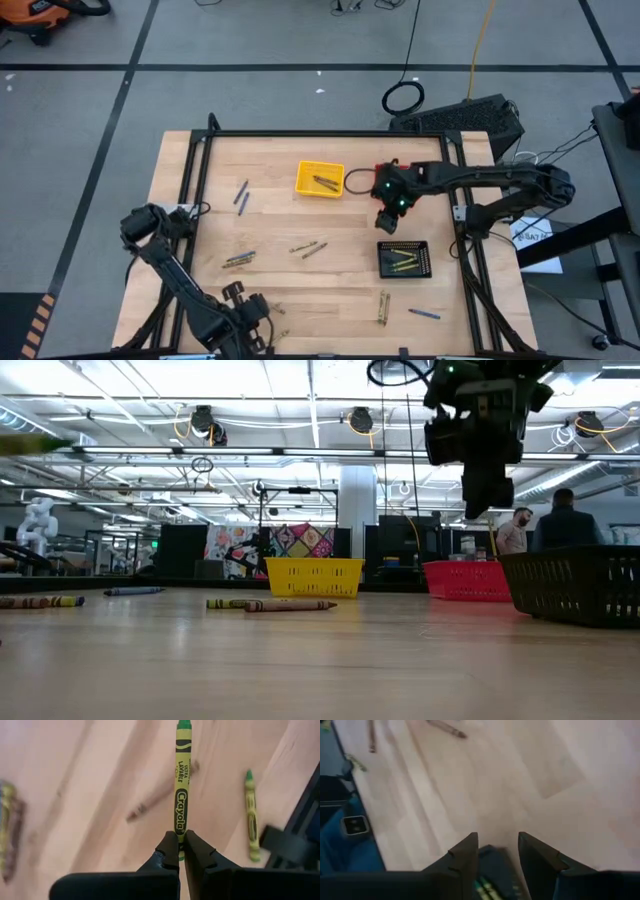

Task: Sort crayons
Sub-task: Put the green crayon into the black bin

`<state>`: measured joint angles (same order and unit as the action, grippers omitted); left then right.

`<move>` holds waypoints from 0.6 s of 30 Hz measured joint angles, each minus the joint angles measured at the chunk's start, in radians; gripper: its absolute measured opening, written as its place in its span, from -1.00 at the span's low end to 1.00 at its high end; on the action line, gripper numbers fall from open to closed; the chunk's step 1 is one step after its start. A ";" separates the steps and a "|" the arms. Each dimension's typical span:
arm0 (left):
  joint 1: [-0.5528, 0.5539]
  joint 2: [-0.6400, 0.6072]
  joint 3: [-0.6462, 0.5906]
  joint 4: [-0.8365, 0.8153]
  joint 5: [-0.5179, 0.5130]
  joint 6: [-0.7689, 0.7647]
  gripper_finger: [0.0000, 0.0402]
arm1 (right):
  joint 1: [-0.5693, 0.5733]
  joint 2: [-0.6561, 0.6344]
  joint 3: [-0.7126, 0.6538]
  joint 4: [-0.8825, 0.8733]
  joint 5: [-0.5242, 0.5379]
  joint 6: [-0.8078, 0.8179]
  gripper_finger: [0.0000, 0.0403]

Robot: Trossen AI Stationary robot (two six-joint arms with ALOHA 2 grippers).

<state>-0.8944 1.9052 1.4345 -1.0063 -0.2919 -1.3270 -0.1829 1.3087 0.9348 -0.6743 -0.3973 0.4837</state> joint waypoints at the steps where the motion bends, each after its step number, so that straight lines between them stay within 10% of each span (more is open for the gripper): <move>1: 0.000 -0.005 0.000 0.002 -0.023 0.010 -1.00 | 0.017 0.000 0.000 0.011 0.000 0.024 -0.37; 18: 0.104 -0.035 0.002 0.072 -0.226 0.226 -1.00 | 0.334 0.000 0.000 0.446 0.187 0.130 -0.37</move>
<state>-0.7905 1.8706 1.4361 -0.9339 -0.5181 -1.1006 0.1507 1.3087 0.9348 -0.2284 -0.2102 0.6135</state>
